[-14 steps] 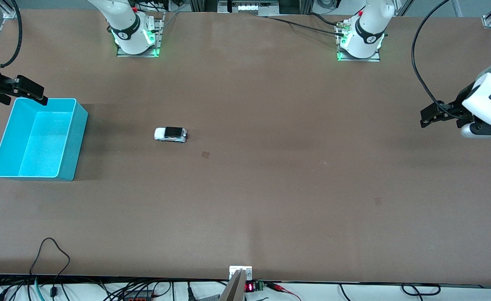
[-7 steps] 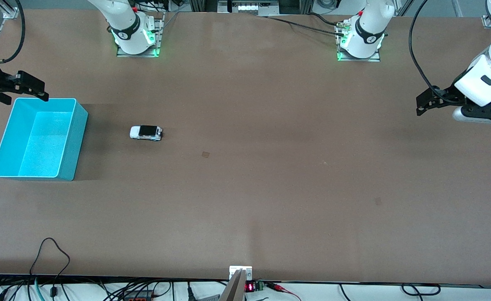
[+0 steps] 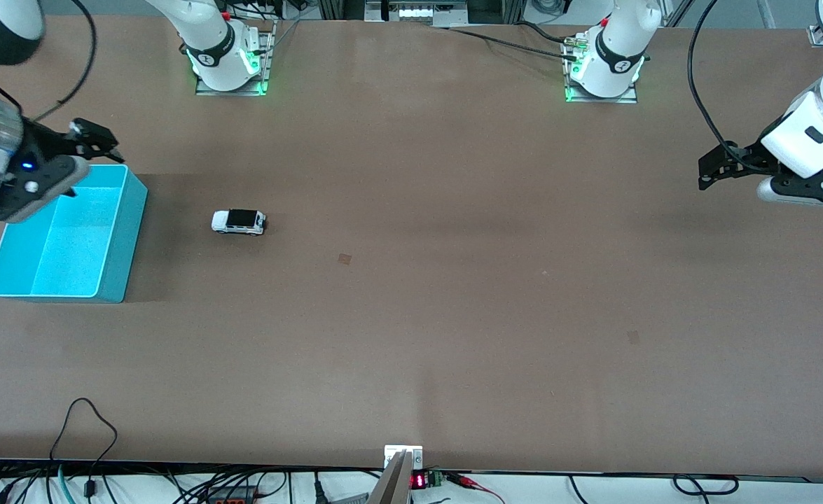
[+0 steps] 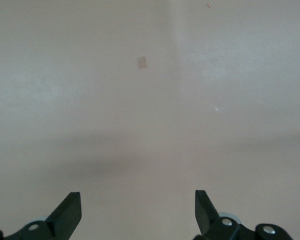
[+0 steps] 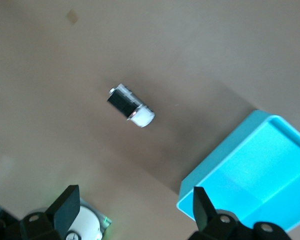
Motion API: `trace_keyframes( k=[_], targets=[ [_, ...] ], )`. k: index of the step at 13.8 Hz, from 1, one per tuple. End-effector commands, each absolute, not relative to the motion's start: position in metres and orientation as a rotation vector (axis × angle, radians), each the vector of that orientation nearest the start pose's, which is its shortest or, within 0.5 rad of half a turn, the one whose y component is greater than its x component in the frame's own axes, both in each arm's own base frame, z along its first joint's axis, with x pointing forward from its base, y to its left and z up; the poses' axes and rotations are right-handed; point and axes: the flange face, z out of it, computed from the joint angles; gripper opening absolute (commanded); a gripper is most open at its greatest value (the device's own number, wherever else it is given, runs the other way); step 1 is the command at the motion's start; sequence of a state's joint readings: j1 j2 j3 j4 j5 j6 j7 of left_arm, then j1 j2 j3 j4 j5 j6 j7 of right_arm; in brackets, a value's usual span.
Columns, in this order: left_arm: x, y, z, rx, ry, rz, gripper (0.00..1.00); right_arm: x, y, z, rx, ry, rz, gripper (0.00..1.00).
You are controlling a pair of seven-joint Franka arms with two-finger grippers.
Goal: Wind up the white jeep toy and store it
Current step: 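Move the right gripper over the rolling jeep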
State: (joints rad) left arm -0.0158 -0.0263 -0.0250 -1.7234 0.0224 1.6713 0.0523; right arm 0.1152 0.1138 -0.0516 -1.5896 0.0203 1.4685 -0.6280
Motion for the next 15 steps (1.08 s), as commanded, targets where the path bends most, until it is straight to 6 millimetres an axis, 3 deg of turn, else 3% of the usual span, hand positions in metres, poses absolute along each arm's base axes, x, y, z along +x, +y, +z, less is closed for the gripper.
trace_keyframes(
  k=[1, 2, 4, 5, 10, 15],
  targets=[
    [0.542, -0.019, 0.582, -3.118, 0.17, 0.048, 1.0, 0.561, 0.076, 0.522, -2.839, -1.19, 0.42, 1.0],
    [0.542, -0.022, 0.583, -3.116, 0.18, 0.046, 1.0, 0.558, 0.086, 0.507, -2.831, -1.241, 0.419, 1.0],
    [0.544, -0.022, 0.586, -3.116, 0.182, 0.034, 1.0, 0.548, 0.113, 0.476, -2.758, -1.553, 0.318, 1.0],
    [0.543, -0.022, 0.587, -3.114, 0.182, 0.034, 1.0, 0.542, 0.114, 0.449, -2.72, -1.616, 0.309, 1.0],
    [0.544, -0.019, 0.585, -3.115, 0.173, 0.041, 1.0, 0.511, 0.116, 0.348, -2.679, -1.708, 0.201, 1.0],
    [0.543, -0.017, 0.585, -3.079, 0.178, 0.044, 1.0, 0.5, 0.114, 0.282, -2.653, -1.76, 0.132, 1.0]
  ],
)
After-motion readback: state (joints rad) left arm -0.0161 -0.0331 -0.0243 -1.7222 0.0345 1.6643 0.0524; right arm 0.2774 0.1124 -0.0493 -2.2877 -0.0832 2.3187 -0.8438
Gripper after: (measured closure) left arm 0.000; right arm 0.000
